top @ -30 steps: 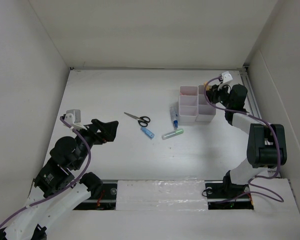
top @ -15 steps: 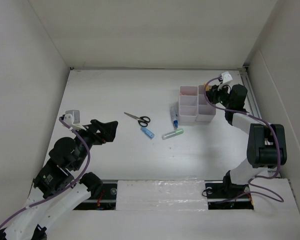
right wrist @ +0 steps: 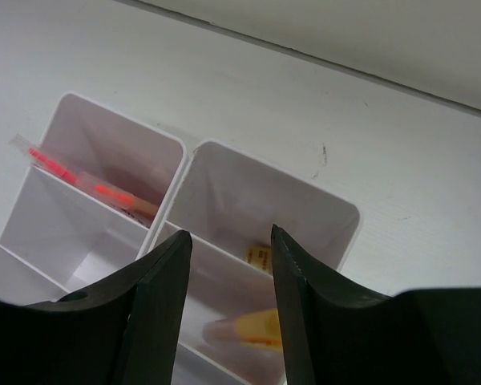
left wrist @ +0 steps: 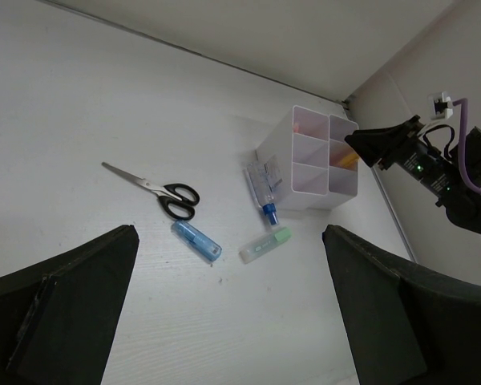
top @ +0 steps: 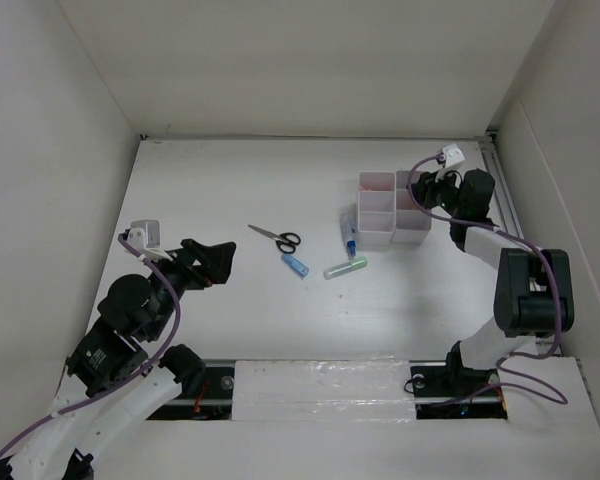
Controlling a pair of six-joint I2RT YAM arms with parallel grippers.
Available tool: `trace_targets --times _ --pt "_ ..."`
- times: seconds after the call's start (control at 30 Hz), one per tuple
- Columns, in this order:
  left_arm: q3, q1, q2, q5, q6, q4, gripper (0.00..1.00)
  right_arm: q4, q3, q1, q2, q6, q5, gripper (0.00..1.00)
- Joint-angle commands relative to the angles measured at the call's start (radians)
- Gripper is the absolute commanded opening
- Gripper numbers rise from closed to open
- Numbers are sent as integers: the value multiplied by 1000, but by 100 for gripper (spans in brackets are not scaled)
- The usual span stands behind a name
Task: Sort the stationery into containers
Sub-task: Place the stationery in the storage box, then pick up the stationery from the center of the board.
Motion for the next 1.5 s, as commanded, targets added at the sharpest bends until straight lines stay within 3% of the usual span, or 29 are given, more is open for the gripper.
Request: trace_targets --times 0.0,0.2,0.33,0.37,0.47,0.5,0.53,0.57,0.63,0.7,0.73,0.87,0.97,1.03,1.07,1.13,1.33,1.47 --pt "-3 4 -1 7 17 43 100 55 -16 -7 -65 -6 -23 51" --pt "-3 4 -1 7 17 43 100 73 -56 16 -180 23 -29 51" --pt "-3 4 9 -2 17 43 100 -62 -56 85 -365 14 72 56" --pt "-3 4 9 -11 17 43 100 -154 -56 158 -402 14 217 89" --pt "-3 4 9 -32 6 34 100 -306 -34 301 -520 108 493 94" --pt "-3 4 9 -52 6 34 100 -385 -34 399 -546 144 660 100" --pt "-3 4 -2 -62 -8 34 100 -436 -34 448 -572 194 756 100" --pt "-3 4 -2 -71 -8 23 100 -499 -34 498 -614 341 854 100" --pt "-3 4 -2 -91 -17 13 100 -637 -53 634 -642 441 1025 100" --pt "-3 4 7 -100 -26 12 100 -723 -53 731 -642 616 1107 100" --pt "6 4 19 -111 -26 3 100 -740 -67 831 -631 658 1155 100" --pt "6 4 45 -111 -26 3 100 -824 -41 1024 -449 947 1258 100" --pt "6 4 55 -111 -26 -6 100 -1000 59 1084 -220 1214 1283 100" --pt "6 4 42 -102 -26 -6 100 -1102 184 1084 -67 1381 1272 98" --pt "6 4 32 -101 -26 -6 100 -1209 224 1093 -25 1441 1272 94" --pt "6 4 32 -101 -26 3 100 -1270 310 1105 33 1520 1284 92" --pt "6 4 21 -62 -17 12 100 -1224 291 1106 35 1678 1335 90" --pt "6 4 30 -43 -8 22 100 -1213 291 1043 50 1742 1301 88"
